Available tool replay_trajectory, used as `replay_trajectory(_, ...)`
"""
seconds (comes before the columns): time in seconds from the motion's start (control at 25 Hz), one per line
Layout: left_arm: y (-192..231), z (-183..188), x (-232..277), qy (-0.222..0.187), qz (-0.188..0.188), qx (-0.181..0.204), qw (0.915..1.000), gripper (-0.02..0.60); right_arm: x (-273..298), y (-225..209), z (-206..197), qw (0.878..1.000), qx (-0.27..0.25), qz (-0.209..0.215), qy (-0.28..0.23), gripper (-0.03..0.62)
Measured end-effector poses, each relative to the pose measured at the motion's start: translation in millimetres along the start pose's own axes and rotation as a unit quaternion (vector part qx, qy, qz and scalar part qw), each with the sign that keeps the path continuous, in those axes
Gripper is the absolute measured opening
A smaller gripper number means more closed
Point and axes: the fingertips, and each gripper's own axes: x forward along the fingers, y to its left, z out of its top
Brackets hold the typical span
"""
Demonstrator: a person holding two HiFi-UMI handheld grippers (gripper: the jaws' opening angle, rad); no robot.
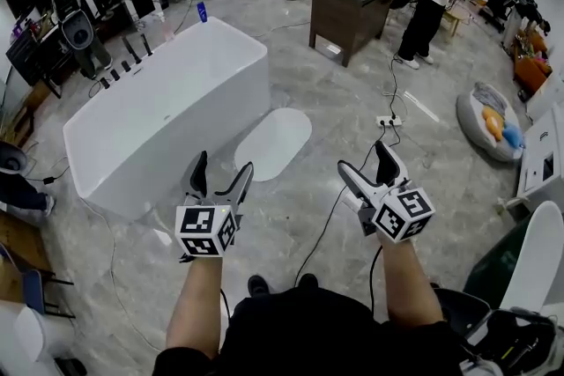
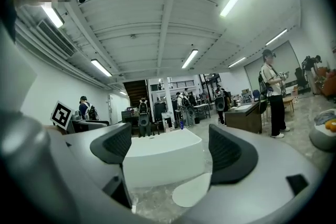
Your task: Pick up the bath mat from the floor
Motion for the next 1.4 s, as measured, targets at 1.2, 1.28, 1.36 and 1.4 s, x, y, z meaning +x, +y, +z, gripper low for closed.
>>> replay_trajectory(1.2, -77, -10, 82, 0.011, -0.052, -0.016, 0.9985, 0.422, -48, -99, -1, 0.999, 0.024, -0.041, -0.005, 0.451)
replay_trajectory(1.28, -74, -10, 96, 0.010, -0.055, -0.018, 0.9982, 0.421, -38, -110, 1, 0.999, 0.021, -0.042, -0.007, 0.451)
replay_trajectory(1.36, -68, -11, 115, 0.009, -0.058, -0.022, 0.9980, 0.420, -25, -122, 2, 0.999, 0.021, -0.047, -0.005, 0.451)
replay_trajectory(1.4, -65, -13, 126, 0.010, -0.059, -0.025, 0.9979, 0.420, -17, -129, 1, 0.999, 0.021, -0.049, -0.004, 0.451)
